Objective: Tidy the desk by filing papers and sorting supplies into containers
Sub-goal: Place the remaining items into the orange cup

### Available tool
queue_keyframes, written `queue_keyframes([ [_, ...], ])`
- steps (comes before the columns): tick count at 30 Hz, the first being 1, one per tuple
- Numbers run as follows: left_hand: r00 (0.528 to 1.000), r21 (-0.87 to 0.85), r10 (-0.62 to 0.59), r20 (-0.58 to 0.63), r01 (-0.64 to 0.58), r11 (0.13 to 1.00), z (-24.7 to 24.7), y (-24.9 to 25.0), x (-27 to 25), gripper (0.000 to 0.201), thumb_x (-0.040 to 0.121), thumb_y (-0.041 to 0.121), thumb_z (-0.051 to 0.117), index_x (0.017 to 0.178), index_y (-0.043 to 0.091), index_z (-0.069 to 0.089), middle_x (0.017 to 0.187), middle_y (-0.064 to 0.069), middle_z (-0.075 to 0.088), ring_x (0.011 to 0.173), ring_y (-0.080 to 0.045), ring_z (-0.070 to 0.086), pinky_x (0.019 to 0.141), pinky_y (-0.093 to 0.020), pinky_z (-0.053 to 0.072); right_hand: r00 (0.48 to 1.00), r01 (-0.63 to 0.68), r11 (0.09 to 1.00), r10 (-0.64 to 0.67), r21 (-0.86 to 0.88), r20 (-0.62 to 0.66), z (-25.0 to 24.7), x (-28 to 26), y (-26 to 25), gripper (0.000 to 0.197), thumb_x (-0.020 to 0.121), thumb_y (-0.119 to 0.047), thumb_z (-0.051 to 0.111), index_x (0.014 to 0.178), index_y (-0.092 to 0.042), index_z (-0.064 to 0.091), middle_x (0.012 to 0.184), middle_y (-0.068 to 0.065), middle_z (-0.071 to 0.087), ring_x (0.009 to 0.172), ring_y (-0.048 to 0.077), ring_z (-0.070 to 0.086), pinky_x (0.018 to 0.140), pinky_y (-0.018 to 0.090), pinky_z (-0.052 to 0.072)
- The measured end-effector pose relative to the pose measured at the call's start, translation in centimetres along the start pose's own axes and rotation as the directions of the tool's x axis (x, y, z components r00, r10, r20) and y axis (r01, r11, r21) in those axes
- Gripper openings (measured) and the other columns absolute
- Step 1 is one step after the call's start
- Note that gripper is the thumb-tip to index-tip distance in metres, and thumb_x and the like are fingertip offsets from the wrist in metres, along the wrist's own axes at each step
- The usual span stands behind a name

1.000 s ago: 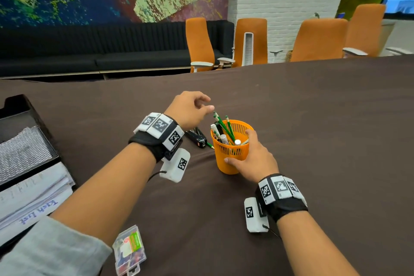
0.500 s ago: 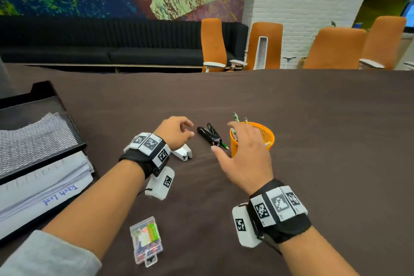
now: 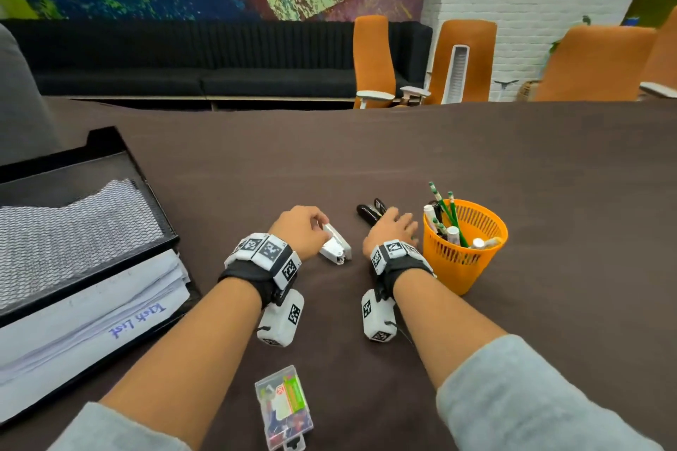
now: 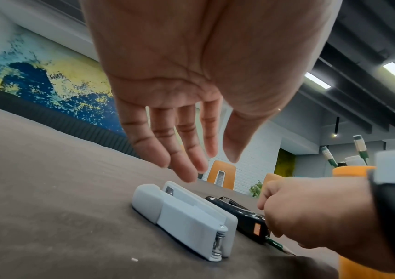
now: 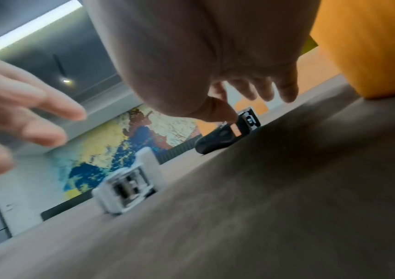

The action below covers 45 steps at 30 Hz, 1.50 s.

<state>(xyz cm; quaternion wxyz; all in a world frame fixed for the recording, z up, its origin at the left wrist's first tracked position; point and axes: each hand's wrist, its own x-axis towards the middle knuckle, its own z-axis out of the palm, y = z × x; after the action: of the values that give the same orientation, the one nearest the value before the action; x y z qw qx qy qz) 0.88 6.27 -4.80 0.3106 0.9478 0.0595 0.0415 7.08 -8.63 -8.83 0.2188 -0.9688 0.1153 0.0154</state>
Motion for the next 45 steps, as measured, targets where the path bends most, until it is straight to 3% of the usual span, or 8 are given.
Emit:
queue_keyframes([
  [7,1.0,-0.073,0.012,0.024,-0.01,0.997,0.9,0.6,1.2,0.021,0.086,0.032,0.067,0.107,0.027,0.068,0.087,0.011,0.063,0.088,-0.014,0.062,0.086,-0.03,0.05,0.997,0.014,0.993,-0.005,-0.121,0.076,-1.1,2.7,0.4,0.052,0.09,-0.011,0.06,0.136,-0.01,0.036,0.13,0.018,0.057,0.123,0.035,0.052,0.093,0.043,0.047],
  [17,0.999,-0.09,0.02,0.048,-0.016,0.996,2.1,0.6,0.9,0.018,0.087,0.033,0.067,0.104,0.027,0.067,0.081,0.012,0.061,0.081,-0.013,0.06,0.076,-0.029,0.053,0.98,-0.127,0.991,0.118,0.047,0.161,-1.8,0.3,0.5,0.069,0.086,-0.015,0.07,0.141,-0.005,0.03,0.136,0.017,0.051,0.125,0.033,0.053,0.094,0.038,0.049],
  [19,1.0,-0.109,0.016,0.016,-0.014,0.994,1.7,0.6,1.0,0.016,0.087,0.032,0.068,0.102,0.026,0.068,0.079,0.012,0.062,0.08,-0.013,0.062,0.08,-0.029,0.052,0.97,-0.142,0.985,0.119,0.095,0.214,-1.8,-1.3,1.0,0.056,0.084,-0.019,0.069,0.132,-0.005,0.044,0.126,0.015,0.058,0.113,0.03,0.059,0.088,0.037,0.051],
  [22,1.0,-0.16,0.008,-0.023,-0.011,0.987,1.5,1.1,1.1,0.011,0.086,0.026,0.069,0.097,0.026,0.069,0.076,0.009,0.064,0.079,-0.016,0.067,0.084,-0.033,0.055,0.961,-0.04,0.997,0.02,0.066,0.278,-2.2,-4.4,2.6,0.022,0.083,-0.021,0.065,0.1,-0.008,0.059,0.102,0.009,0.064,0.088,0.025,0.062,0.069,0.03,0.051],
  [28,0.992,-0.186,0.126,-0.011,-0.126,0.975,2.6,4.4,-0.6,0.021,0.086,0.013,0.063,0.088,0.033,0.068,0.075,0.014,0.064,0.072,-0.016,0.066,0.063,-0.022,0.055,0.939,0.141,0.989,-0.124,-0.032,0.321,-5.5,-9.5,7.5,0.022,0.081,-0.023,0.063,0.099,-0.01,0.061,0.099,0.01,0.066,0.093,0.028,0.065,0.069,0.03,0.049],
  [32,0.975,-0.191,0.22,0.037,-0.209,0.959,3.3,6.9,-1.0,0.029,0.084,0.006,0.064,0.098,0.031,0.07,0.094,0.011,0.065,0.077,-0.015,0.063,0.068,-0.027,0.052,0.932,0.234,0.961,-0.265,0.146,0.249,-9.8,-11.6,10.2,0.015,0.075,-0.02,0.065,0.067,-0.016,0.053,0.075,0.009,0.066,0.078,0.03,0.068,0.072,0.036,0.059],
  [38,0.945,-0.204,0.296,0.14,-0.265,0.942,5.0,10.4,-1.3,0.039,0.068,0.027,0.086,0.097,0.037,0.062,0.117,0.003,0.058,0.092,-0.016,0.064,0.086,-0.034,0.053,0.926,0.374,0.825,-0.354,0.424,-0.128,-18.6,-10.1,11.1,0.012,0.073,-0.026,0.064,0.07,-0.015,0.065,0.065,0.004,0.065,0.073,0.03,0.07,0.064,0.051,0.059],
  [45,0.971,-0.07,0.201,0.128,-0.193,0.979,7.4,10.1,-0.9,0.037,0.066,0.041,0.086,0.09,0.038,0.058,0.108,0.009,0.057,0.102,-0.019,0.06,0.09,-0.04,0.052,0.917,0.378,0.911,-0.343,0.164,-0.205,-19.0,-4.1,10.4,0.007,0.081,-0.025,0.062,0.078,-0.019,0.066,0.083,-0.001,0.069,0.085,0.023,0.065,0.079,0.036,0.055],
])
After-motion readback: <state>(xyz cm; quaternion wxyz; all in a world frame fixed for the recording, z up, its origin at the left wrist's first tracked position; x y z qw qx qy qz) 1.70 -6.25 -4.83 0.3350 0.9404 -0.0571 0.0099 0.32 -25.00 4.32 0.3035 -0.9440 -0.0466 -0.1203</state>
